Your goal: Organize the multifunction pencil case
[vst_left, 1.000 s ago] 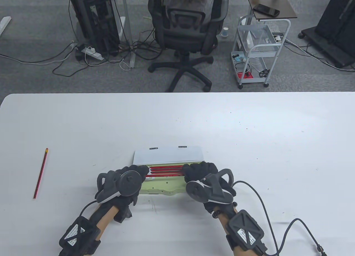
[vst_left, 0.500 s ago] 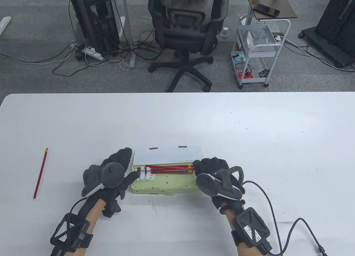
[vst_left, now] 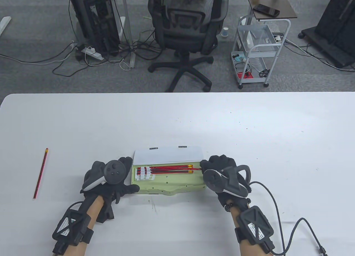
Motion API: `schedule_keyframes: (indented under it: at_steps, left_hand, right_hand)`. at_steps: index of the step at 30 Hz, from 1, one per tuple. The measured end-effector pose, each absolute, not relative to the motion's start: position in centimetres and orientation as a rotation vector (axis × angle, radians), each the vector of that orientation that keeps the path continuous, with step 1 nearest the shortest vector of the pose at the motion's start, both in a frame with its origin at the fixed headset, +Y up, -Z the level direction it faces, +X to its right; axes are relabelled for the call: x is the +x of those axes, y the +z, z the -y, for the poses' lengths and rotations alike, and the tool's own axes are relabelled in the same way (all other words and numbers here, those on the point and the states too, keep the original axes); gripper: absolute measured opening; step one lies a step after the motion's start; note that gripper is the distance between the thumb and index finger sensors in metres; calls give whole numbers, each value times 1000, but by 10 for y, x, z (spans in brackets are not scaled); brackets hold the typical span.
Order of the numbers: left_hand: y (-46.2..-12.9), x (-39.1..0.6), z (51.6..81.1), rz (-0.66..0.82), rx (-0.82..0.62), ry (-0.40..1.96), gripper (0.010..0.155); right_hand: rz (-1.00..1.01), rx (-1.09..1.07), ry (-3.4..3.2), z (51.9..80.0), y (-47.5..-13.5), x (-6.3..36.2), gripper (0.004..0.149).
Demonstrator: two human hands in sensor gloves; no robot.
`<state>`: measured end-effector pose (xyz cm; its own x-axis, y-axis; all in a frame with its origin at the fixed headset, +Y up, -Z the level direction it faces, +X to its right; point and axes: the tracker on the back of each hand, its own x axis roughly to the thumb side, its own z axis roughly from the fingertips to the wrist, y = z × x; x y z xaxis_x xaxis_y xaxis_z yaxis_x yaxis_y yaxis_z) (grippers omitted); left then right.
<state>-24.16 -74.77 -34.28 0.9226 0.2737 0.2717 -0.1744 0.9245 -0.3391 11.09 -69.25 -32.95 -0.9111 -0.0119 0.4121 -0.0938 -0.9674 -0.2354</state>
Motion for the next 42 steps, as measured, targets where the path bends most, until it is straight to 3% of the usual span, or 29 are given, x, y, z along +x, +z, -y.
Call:
schedule_keyframes:
  at_steps: [20, 42]
  left_hand:
    - [-342, -238, 747, 321, -335, 218, 105]
    - [-342, -236, 748, 319, -340, 209, 105]
  right_hand:
    - [343, 743, 3086, 704, -330, 94, 41]
    - [430, 871, 3093, 711, -327, 70, 41]
